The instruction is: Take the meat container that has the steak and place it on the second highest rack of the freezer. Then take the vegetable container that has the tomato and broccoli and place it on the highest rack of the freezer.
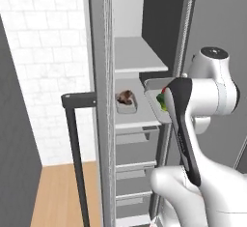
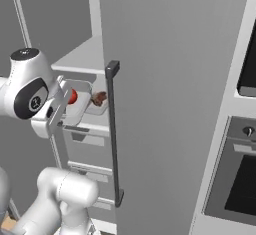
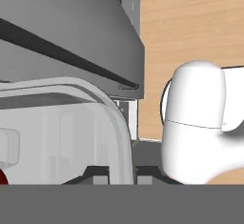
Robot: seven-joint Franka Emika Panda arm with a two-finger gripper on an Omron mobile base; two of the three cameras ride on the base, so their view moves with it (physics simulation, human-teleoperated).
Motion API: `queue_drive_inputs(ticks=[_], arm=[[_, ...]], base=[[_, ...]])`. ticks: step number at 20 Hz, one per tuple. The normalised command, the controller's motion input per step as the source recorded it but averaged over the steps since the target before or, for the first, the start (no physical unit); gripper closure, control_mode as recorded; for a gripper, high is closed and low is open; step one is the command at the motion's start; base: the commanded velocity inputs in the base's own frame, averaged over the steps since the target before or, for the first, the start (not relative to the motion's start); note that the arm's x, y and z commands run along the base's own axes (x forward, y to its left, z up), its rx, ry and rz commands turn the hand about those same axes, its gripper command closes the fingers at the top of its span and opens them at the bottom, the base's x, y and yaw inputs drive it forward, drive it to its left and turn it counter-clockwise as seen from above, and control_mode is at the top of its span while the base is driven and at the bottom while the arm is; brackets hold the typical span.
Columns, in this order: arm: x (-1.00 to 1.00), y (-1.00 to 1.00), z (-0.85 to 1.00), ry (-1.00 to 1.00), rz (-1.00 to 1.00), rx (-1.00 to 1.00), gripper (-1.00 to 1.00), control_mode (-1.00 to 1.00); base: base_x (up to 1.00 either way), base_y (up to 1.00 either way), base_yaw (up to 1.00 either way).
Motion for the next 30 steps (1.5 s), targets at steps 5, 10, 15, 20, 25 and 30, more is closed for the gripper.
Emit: queue_drive_inputs(ticks=[5,10,15,20,25,30], arm=[[0.00,0.00,0.00,0.00,0.00,0.00,1.00,1.00],[0.00,0.00,0.00,0.00,0.00,0.00,1.00,1.00],[0.00,0.00,0.00,0.00,0.00,0.00,1.00,1.00],[0.00,0.00,0.00,0.00,0.00,0.00,1.00,1.00],[0.00,0.00,0.00,0.00,0.00,0.00,1.00,1.00],[0.00,0.00,0.00,0.00,0.00,0.00,1.00,1.00]], base=[[0.30,0.39,0.00],[0.23,0.42,0.00],[0.42,0.24,0.00],[0.61,0.14,0.00],[0.22,0.18,0.00],[0.00,0.25,0.00]])
